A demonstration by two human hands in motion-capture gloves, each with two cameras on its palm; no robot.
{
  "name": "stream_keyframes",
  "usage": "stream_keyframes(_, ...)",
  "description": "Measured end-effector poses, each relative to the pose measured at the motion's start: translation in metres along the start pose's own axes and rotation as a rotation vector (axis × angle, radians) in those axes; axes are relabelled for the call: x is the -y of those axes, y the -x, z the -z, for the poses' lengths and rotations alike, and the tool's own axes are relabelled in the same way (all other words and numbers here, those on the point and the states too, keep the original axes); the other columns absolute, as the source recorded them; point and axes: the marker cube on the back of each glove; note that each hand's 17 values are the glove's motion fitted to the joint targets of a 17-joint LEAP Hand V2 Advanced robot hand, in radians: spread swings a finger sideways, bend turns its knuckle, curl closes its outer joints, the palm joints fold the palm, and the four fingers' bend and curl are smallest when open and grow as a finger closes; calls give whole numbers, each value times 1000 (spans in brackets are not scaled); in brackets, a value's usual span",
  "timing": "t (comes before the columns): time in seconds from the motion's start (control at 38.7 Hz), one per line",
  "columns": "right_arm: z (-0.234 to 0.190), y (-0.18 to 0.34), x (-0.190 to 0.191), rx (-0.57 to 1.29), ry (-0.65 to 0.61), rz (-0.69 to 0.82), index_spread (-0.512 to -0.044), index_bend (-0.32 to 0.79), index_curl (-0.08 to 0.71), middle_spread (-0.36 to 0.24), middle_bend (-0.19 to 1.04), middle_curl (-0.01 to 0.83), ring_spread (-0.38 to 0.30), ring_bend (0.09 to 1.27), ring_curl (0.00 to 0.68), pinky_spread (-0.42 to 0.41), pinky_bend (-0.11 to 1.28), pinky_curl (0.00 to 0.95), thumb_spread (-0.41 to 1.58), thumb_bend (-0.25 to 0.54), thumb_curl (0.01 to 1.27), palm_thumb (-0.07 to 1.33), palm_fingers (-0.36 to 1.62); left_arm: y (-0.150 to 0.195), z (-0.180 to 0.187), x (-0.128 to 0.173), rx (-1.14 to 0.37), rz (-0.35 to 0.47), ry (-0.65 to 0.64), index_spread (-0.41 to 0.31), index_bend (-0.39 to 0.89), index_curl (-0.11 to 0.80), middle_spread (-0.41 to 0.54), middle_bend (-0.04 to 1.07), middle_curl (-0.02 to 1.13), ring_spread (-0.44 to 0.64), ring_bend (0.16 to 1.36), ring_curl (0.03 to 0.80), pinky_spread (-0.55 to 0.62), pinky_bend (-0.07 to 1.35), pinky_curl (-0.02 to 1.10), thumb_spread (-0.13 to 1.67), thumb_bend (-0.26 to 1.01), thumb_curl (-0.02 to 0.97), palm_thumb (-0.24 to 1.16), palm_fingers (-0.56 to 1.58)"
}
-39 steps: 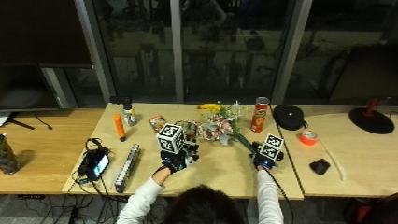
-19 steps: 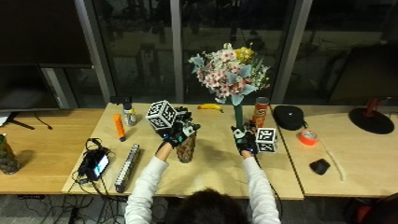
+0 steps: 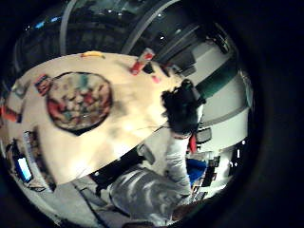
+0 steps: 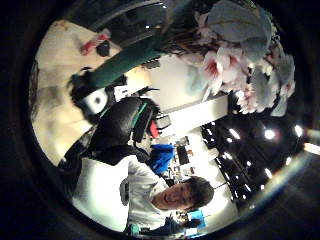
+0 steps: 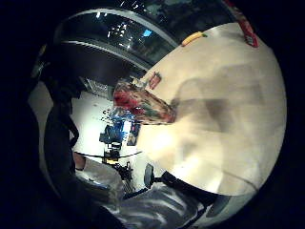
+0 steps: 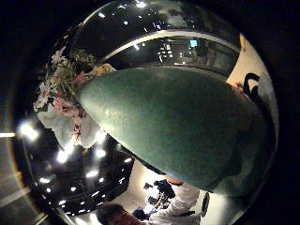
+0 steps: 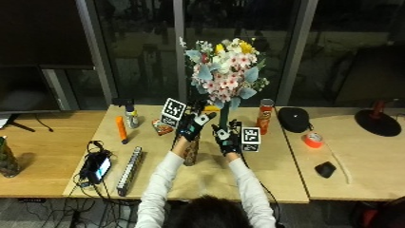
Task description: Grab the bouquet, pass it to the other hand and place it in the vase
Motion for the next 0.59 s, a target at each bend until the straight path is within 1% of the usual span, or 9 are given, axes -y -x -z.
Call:
stream_keyframes(0.08, -20, 3, -3, 11, 29, 33, -193, 609, 582, -150, 992, 716, -175, 1145, 649, -156, 903, 628, 912, -11, 496, 1041, 1309, -11, -19, 11, -158, -10, -23, 103, 174, 355, 279, 233, 313, 376, 515, 269, 379, 230, 282, 1003, 35, 337, 403, 341)
stream_keyframes(0.1, -26, 5, -4, 11, 38, 42, -193, 609, 583, -150, 994, 716, -175, 1147, 651, -156, 903, 631, 910, -12, 499, 1043, 1308, -14, -24, 14, -183, -11, -33, 109, 167, 351, 285, 214, 304, 384, 498, 255, 388, 207, 271, 999, 24, 337, 401, 286)
stream_keyframes(0.23, -49, 8, -12, 22, 69, 63, -192, 601, 590, -148, 1002, 718, -175, 1158, 656, -154, 903, 646, 903, -17, 515, 1038, 1300, -20, -33, 26, -262, -32, -194, 51, 145, 351, 146, 250, 341, 204, 544, 287, 207, 298, 320, 976, 34, 362, 506, 617)
stream_keyframes(0.26, -51, 7, -12, 27, 74, 64, -192, 600, 591, -148, 1003, 718, -175, 1158, 657, -154, 903, 649, 902, -18, 518, 1038, 1299, -20, -32, 28, -274, -32, -233, 8, 146, 352, 65, 339, 371, 79, 562, 298, 81, 379, 348, 973, 50, 372, 552, 965)
stream_keyframes(0.31, -55, 3, -10, 29, 78, 65, -192, 600, 594, -147, 1005, 718, -174, 1160, 659, -153, 901, 654, 900, -18, 523, 1038, 1298, -19, -30, 31, -276, -24, -290, -48, 141, 341, -17, 357, 345, -48, 584, 286, -52, 424, 335, 949, 54, 389, 598, 1243)
stream_keyframes(0.34, -56, 1, -10, 22, 74, 66, -192, 599, 595, -147, 1006, 718, -174, 1160, 659, -153, 901, 656, 899, -16, 527, 1041, 1297, -18, -29, 31, -263, -19, -319, -31, 118, 336, -11, 329, 350, -24, 540, 282, -27, 374, 329, 958, 34, 380, 578, 986)
stream_keyframes(0.36, -58, -1, -10, 12, 67, 68, -192, 597, 594, -146, 1007, 718, -174, 1161, 660, -153, 900, 658, 897, -13, 531, 1047, 1297, -17, -28, 32, -245, -13, -351, -94, 167, 358, -77, 414, 404, -124, 623, 340, -124, 480, 390, 893, 47, 411, 635, 1374)
stream_keyframes(0.39, -59, -3, -10, 1, 61, 69, -191, 596, 596, -146, 1007, 718, -174, 1161, 660, -153, 900, 661, 892, -13, 535, 1050, 1296, -17, -27, 32, -224, -7, -384, -127, 203, 372, -111, 460, 424, -163, 660, 354, -161, 500, 398, 844, 37, 427, 646, 1498)
stream_keyframes(0.59, -67, -11, -13, 21, 129, 90, -191, 544, 594, -147, 1010, 715, -172, 1171, 664, -157, 895, 673, 831, -31, 565, 1021, 1273, -10, -23, 34, -141, -5, -474, -275, 412, 473, -251, 646, 524, -304, 773, 437, -308, 556, 461, 580, 14, 533, 769, 1511)
